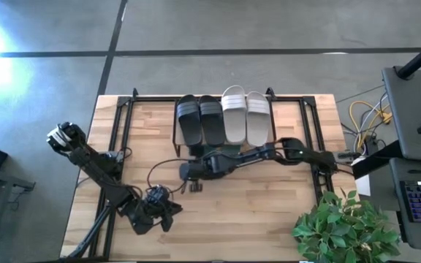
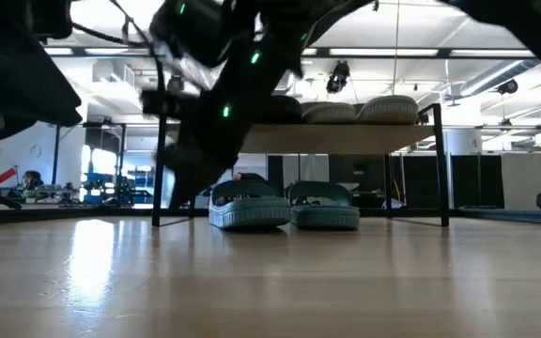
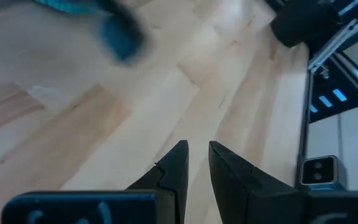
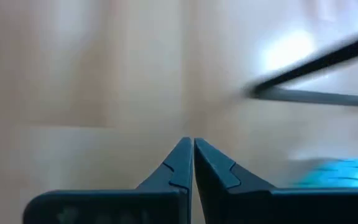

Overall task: Pick and place slides into the shelf
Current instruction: Adjust the green slides under the shelf, then adjust the shelf

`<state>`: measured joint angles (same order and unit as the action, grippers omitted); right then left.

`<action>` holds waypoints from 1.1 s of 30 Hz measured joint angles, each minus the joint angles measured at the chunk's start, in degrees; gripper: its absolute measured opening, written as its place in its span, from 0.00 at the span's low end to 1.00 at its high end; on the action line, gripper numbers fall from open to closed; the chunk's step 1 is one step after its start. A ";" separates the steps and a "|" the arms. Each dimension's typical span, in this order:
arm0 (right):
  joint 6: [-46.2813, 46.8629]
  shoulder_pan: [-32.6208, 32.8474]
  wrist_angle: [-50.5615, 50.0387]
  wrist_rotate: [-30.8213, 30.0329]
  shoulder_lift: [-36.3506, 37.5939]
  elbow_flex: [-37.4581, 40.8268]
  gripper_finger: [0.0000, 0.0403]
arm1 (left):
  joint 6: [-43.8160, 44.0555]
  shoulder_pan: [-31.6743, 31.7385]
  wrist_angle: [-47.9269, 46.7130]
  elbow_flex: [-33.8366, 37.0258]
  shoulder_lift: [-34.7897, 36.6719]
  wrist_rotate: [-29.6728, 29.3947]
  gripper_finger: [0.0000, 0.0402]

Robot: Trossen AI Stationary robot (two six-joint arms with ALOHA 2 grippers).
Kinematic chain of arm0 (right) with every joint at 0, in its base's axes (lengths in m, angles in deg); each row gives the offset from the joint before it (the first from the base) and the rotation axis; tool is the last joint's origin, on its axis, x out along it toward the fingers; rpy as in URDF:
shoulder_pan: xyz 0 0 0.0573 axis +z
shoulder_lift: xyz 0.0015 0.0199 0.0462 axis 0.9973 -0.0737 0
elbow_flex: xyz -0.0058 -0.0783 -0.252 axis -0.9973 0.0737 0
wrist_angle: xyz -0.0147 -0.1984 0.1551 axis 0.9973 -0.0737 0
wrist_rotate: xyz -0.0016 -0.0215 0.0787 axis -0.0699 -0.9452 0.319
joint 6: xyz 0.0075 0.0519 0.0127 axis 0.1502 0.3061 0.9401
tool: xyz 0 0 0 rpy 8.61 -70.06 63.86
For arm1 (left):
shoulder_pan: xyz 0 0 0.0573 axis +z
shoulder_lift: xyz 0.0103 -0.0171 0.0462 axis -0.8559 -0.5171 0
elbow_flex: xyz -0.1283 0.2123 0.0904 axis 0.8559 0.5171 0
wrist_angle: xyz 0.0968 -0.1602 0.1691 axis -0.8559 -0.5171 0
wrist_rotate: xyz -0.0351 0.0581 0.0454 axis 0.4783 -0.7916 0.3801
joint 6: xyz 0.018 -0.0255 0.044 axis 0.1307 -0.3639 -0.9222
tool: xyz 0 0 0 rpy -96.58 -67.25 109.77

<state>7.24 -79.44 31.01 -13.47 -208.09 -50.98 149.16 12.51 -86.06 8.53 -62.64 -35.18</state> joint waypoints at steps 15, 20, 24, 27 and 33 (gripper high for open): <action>-2.75 -4.00 -15.84 -15.32 -6.03 -7.09 0.02 | -0.02 -1.59 -0.07 -1.12 0.00 -1.56 0.12; -1.15 -3.40 -18.09 -15.92 -5.90 -7.44 0.02 | -0.06 -1.59 -0.01 -1.11 0.00 -1.94 0.12; 0.66 -2.70 -17.55 -14.71 -5.29 -9.61 0.02 | -0.05 -1.59 0.23 -1.13 0.00 -2.23 0.12; 1.74 -1.64 -18.12 -13.71 -3.55 -11.50 0.02 | -0.11 -1.59 0.14 -1.61 0.00 -3.02 0.12; 14.30 1.97 -28.35 -13.96 3.06 -14.74 0.02 | -0.10 -1.71 -7.36 -2.89 1.59 -11.32 0.12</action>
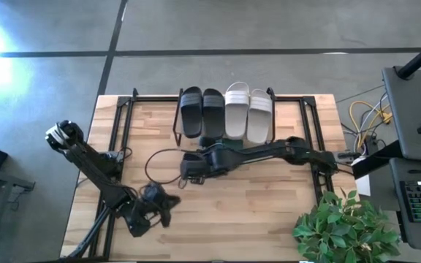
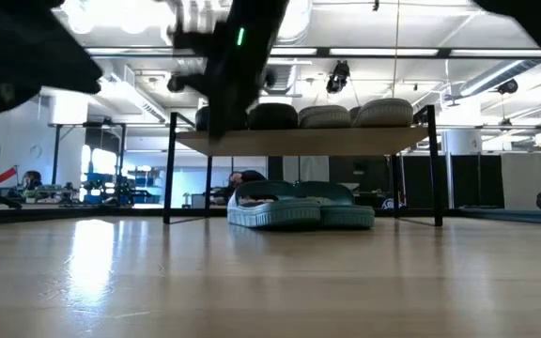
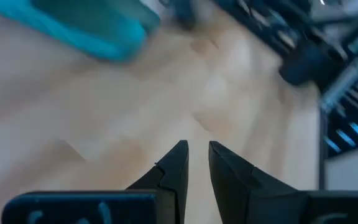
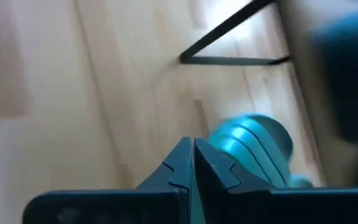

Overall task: Pick and place slides into the shelf
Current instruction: Adjust the shelf

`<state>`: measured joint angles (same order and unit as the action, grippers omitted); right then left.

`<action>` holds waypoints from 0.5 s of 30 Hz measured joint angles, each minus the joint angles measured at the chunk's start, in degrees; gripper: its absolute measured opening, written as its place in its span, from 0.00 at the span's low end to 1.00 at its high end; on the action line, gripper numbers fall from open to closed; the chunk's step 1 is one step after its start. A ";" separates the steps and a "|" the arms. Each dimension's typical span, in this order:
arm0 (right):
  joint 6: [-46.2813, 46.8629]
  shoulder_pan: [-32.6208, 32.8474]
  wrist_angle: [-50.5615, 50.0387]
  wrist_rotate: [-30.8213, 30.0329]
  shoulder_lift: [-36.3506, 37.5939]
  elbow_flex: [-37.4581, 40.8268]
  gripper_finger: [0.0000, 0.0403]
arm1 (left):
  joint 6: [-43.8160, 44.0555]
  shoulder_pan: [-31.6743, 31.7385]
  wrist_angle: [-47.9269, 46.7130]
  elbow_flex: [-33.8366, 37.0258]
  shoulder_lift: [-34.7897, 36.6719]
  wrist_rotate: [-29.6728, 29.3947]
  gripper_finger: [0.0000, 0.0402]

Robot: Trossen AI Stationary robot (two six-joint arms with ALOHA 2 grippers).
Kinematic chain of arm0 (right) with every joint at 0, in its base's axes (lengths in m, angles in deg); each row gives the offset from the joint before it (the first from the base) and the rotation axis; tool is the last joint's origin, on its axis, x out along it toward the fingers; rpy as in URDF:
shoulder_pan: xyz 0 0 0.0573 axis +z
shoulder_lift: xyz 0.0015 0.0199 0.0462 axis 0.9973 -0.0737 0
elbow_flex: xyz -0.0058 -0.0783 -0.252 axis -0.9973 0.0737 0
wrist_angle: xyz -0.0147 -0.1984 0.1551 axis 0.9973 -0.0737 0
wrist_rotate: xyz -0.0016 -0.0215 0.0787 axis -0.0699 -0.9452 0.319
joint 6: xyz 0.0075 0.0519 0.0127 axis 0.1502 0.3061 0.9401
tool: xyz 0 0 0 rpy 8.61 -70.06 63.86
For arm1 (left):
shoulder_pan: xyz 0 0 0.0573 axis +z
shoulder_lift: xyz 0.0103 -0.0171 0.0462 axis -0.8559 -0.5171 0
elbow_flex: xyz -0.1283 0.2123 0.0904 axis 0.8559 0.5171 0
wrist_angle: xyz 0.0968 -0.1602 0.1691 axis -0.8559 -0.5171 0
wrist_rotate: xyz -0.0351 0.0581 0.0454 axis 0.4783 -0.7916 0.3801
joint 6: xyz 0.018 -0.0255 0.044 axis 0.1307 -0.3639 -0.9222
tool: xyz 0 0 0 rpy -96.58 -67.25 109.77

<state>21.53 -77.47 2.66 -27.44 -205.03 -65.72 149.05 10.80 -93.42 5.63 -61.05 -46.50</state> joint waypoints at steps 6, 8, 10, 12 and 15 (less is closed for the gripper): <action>10.48 4.03 -0.49 7.09 10.96 1.92 0.02 | 7.42 2.38 -20.78 1.22 11.48 -7.58 0.12; 13.82 4.72 -0.19 13.58 12.13 2.96 0.02 | 7.49 3.22 -26.62 1.74 16.07 -8.80 0.12; 17.01 5.66 -1.61 16.56 12.41 3.59 0.02 | 7.51 4.63 -32.90 1.81 20.82 -10.27 0.14; 19.00 7.38 -2.87 12.73 13.26 3.74 0.02 | 7.54 6.68 -39.34 1.85 25.53 -13.01 0.17; 21.71 10.07 -6.25 2.97 16.43 3.51 0.02 | 7.52 12.05 -45.48 2.34 32.14 -16.35 0.23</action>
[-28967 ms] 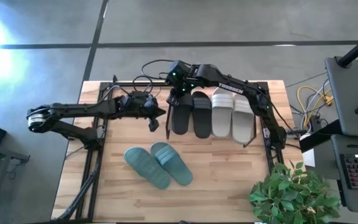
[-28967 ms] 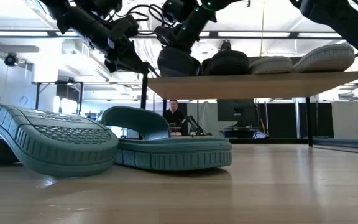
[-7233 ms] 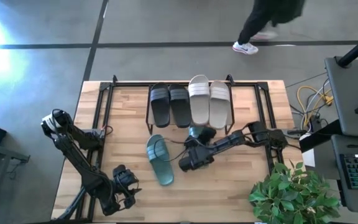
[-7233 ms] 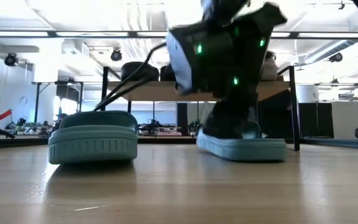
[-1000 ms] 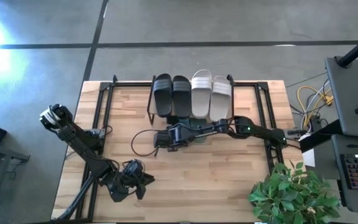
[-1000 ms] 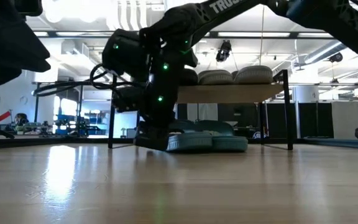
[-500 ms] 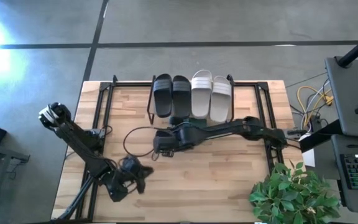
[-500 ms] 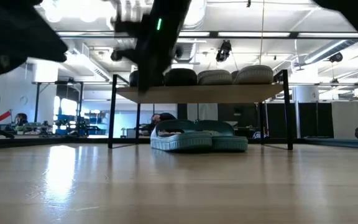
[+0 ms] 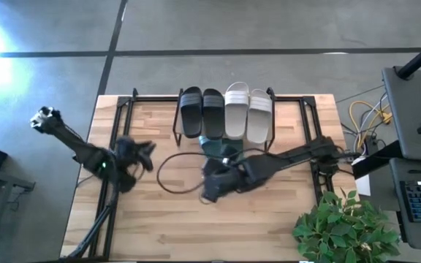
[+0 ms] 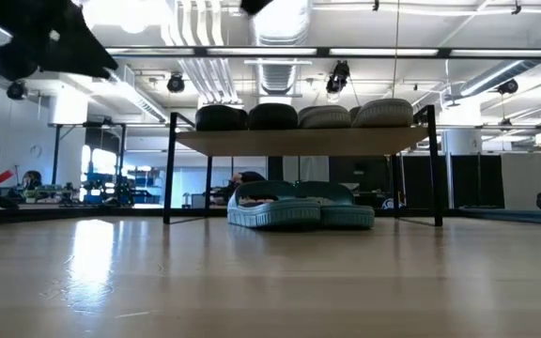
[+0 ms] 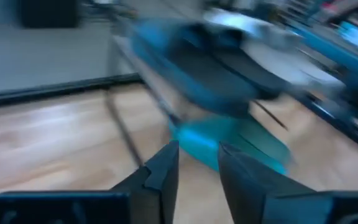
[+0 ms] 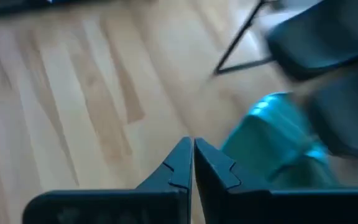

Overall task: Pick and place slides into the shelf
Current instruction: Adjust the shelf

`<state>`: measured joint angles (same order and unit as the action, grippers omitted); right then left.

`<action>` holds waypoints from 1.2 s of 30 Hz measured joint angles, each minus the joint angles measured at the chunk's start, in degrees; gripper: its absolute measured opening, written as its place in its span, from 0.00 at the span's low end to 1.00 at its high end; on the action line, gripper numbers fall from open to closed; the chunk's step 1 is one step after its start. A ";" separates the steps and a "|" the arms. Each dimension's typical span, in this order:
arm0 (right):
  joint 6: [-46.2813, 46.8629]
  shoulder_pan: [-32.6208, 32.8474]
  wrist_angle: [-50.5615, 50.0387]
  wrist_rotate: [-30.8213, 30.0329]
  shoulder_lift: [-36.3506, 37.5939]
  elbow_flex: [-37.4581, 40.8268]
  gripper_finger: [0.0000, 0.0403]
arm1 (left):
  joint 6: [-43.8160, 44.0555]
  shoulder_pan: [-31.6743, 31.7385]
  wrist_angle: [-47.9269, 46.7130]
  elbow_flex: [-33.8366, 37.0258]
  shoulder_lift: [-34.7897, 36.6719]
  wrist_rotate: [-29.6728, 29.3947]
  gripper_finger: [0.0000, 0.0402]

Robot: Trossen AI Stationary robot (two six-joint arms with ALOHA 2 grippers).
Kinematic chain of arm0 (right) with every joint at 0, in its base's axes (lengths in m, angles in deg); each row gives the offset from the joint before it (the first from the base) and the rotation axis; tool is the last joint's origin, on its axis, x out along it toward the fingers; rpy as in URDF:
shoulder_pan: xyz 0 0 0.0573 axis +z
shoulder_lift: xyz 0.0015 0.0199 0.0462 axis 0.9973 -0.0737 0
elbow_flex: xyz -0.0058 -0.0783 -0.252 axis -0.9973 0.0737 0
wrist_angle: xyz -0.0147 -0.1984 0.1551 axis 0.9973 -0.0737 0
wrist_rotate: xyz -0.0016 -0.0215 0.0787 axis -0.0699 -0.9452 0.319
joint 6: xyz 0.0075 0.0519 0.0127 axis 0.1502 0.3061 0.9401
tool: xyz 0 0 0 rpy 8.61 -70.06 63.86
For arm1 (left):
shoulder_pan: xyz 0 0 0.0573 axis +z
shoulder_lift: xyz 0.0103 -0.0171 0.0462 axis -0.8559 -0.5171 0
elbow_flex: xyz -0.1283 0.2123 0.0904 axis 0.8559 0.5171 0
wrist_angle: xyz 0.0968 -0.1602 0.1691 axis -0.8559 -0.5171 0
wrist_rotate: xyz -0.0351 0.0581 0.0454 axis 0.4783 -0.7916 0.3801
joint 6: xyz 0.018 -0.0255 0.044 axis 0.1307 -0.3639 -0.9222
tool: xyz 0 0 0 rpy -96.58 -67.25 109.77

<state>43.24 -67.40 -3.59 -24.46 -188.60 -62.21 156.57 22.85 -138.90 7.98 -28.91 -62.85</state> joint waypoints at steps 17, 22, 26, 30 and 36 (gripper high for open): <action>14.49 0.24 -14.47 -9.46 5.66 0.32 0.02 | -27.11 46.03 51.71 24.17 10.47 33.54 0.02; 15.28 0.31 -16.72 -10.38 5.50 0.34 0.02 | -31.49 56.65 64.39 25.82 4.70 49.36 0.01; 15.37 -0.43 -17.99 -10.91 5.50 0.49 0.02 | -32.12 60.33 67.96 24.70 -3.24 55.97 0.00; 15.39 -1.14 -20.41 -10.90 5.50 0.62 0.02 | -33.82 60.52 74.43 24.24 -11.18 62.66 0.00; 18.94 -1.30 -29.78 -7.19 5.50 0.65 0.02 | -34.60 58.35 76.81 24.11 -16.67 69.68 0.00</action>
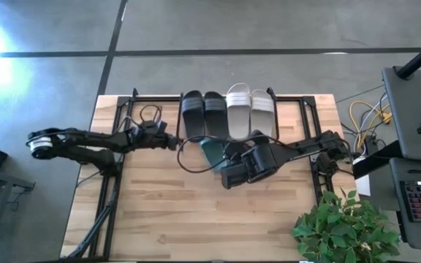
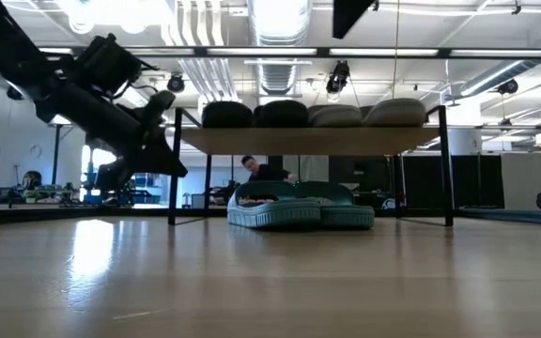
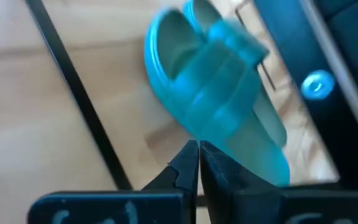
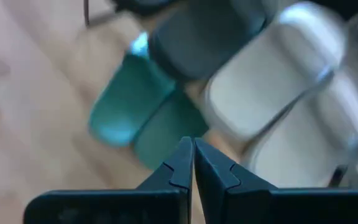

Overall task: Pick and place slides into the shelf
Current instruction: Adjust the shelf, then adjust the green slides

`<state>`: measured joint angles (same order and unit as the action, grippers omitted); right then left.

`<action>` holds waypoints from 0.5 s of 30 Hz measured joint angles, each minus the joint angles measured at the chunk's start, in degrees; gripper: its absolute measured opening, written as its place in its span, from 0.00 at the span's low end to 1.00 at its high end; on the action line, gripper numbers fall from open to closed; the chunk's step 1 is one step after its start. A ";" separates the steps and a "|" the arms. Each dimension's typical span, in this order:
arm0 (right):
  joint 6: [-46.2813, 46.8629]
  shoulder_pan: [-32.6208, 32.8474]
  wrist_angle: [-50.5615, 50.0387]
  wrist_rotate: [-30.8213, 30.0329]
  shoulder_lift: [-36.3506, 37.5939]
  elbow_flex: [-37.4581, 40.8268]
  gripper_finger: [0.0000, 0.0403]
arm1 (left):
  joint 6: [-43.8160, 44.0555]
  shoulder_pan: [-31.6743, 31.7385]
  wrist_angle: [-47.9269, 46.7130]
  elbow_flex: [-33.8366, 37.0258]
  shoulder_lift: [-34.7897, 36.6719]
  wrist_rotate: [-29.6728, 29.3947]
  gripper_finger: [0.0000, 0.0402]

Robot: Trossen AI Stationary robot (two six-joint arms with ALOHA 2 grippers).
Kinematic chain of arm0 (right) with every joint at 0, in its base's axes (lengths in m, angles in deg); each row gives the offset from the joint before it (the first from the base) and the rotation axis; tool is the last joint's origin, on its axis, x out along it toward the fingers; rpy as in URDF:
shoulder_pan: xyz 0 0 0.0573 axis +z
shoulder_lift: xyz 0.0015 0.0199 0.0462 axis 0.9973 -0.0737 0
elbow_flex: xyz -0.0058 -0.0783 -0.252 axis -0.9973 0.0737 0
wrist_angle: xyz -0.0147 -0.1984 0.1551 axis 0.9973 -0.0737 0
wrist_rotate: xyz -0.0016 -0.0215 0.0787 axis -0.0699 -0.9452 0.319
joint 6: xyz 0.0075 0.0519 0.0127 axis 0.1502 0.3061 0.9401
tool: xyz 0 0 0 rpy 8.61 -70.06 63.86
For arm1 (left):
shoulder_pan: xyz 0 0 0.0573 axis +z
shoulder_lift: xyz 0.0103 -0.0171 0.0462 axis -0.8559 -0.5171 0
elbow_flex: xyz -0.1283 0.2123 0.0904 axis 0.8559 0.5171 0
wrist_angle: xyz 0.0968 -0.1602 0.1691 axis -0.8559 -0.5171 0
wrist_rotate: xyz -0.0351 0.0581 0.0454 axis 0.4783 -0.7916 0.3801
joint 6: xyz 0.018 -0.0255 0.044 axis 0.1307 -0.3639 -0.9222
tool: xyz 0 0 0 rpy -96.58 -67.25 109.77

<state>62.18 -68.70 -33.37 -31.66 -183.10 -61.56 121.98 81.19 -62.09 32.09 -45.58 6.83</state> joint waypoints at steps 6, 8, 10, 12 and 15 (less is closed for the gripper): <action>-4.08 -0.21 3.68 18.46 0.42 5.61 0.02 | -0.01 -4.42 -7.26 1.86 6.33 -2.48 0.00; -5.12 -0.19 6.58 22.42 0.40 9.44 0.02 | 0.00 -5.74 -13.38 1.87 10.61 -6.87 0.00; -6.12 -0.21 12.34 24.51 0.36 14.49 0.02 | 0.07 -7.04 -19.63 1.87 15.59 -10.35 0.00; -6.90 -0.24 20.35 26.80 0.31 19.95 0.02 | 1.06 -8.42 -24.49 1.87 21.08 -11.61 0.00; -7.07 -0.58 33.58 28.46 0.26 27.66 0.02 | 3.25 -10.86 -30.55 1.74 28.58 -13.16 0.00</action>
<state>55.11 -69.28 0.20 -3.19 -182.84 -33.90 125.23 70.33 -92.64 33.83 -17.00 -6.34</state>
